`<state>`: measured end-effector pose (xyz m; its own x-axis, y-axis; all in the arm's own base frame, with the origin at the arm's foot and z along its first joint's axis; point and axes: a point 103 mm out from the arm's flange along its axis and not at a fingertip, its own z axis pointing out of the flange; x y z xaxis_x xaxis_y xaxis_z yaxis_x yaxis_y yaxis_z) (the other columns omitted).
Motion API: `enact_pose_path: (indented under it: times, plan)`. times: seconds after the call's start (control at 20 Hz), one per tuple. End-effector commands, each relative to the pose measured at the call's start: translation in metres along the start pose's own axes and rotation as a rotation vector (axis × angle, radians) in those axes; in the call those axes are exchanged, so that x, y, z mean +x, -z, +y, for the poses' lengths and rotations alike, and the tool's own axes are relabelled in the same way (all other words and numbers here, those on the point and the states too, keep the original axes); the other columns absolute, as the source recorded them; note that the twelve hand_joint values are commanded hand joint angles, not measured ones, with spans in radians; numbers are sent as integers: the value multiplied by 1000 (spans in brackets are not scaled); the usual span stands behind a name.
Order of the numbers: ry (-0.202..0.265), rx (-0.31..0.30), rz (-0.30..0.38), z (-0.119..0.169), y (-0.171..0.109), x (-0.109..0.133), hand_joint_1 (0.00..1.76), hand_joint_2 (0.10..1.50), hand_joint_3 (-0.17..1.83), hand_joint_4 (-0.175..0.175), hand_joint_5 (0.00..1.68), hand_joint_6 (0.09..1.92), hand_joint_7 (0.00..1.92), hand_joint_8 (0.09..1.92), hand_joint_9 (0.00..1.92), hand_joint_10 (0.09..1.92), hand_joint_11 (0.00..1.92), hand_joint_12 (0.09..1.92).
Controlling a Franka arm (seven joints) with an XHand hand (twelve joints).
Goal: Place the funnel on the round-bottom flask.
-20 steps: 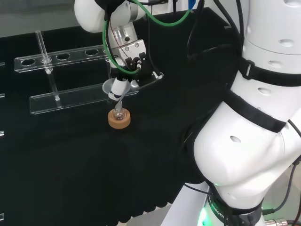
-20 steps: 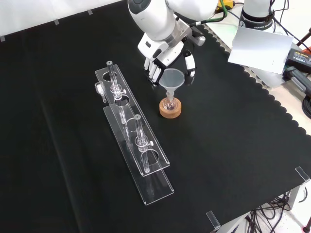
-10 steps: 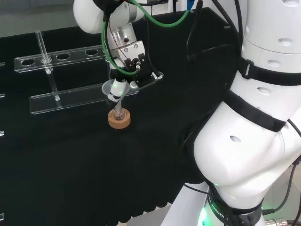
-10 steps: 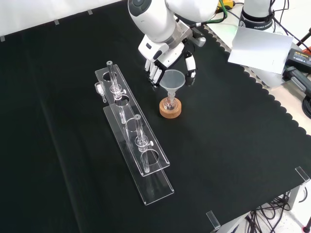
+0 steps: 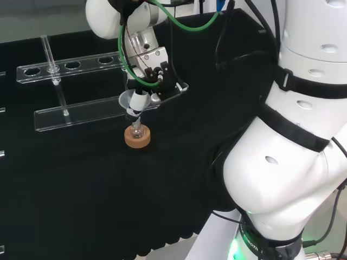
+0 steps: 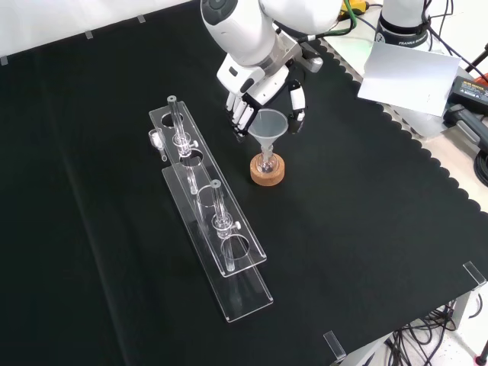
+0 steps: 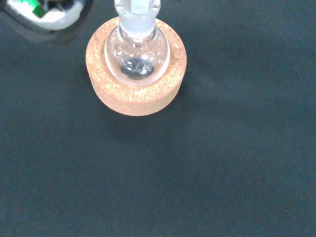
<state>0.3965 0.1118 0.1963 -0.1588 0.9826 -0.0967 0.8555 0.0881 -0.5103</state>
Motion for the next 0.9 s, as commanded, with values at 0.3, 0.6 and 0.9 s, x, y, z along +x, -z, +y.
enact_pose_path:
  times: [0.3,0.6,0.9]
  plan:
    - [13,0,12,-2,0,-1,784,622,540,-59,408,511,383,747,693,569,563,1332]
    - [25,12,-1,-3,-1,-1,769,590,519,-65,382,427,347,748,665,587,548,1343]
    - [33,19,-4,-3,-2,0,770,576,496,-69,360,331,296,749,617,608,525,1356]
